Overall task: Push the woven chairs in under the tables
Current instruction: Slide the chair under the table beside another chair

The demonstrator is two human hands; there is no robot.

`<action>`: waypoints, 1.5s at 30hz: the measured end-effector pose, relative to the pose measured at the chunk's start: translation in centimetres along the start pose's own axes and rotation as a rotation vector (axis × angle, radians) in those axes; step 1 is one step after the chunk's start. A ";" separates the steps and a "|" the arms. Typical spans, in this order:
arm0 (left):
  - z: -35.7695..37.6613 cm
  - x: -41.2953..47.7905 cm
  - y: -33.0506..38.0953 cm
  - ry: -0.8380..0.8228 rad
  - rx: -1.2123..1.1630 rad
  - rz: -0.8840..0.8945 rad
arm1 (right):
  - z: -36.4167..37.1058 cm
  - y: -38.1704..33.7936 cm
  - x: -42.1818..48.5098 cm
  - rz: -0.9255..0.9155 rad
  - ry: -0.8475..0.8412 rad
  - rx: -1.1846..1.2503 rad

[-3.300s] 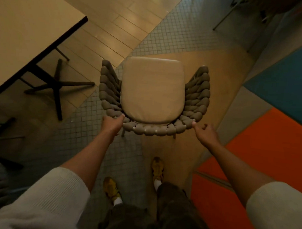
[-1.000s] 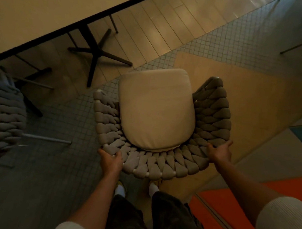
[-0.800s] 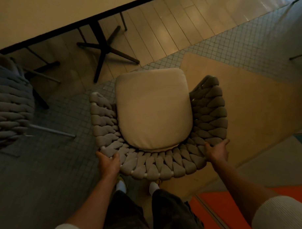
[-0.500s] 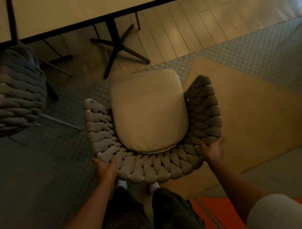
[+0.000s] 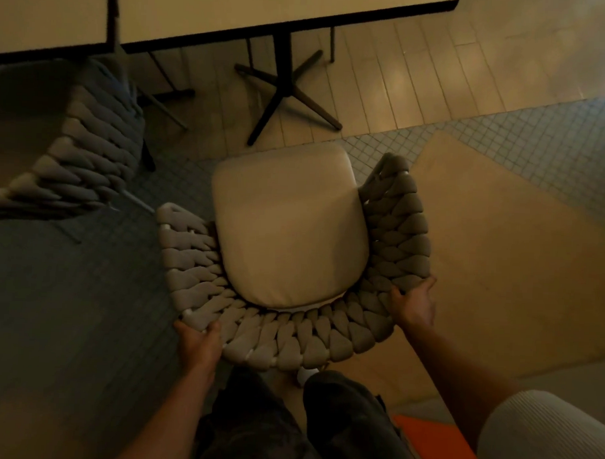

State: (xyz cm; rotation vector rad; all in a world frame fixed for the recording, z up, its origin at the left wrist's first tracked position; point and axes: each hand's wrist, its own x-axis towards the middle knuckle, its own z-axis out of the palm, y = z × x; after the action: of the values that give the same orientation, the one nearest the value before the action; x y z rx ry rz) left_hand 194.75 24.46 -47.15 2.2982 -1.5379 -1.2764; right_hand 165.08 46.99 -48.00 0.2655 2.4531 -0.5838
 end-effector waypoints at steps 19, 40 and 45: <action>-3.3 0.5 -1.1 0.019 0.062 0.102 | -0.7 -0.1 -1.9 -0.243 0.002 -0.022; 2.0 -3.3 -0.9 -0.660 0.942 1.370 | 0.9 1.5 -2.5 -1.504 -0.346 -0.995; 3.4 -2.1 -2.1 -0.760 1.035 1.247 | 2.5 1.9 -2.1 -1.528 -0.356 -1.013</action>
State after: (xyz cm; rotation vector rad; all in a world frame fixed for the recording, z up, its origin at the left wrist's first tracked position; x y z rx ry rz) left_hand 193.64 28.38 -49.17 0.3022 -3.5008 -0.9710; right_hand 168.63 47.44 -49.22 -1.9707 1.8412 0.1676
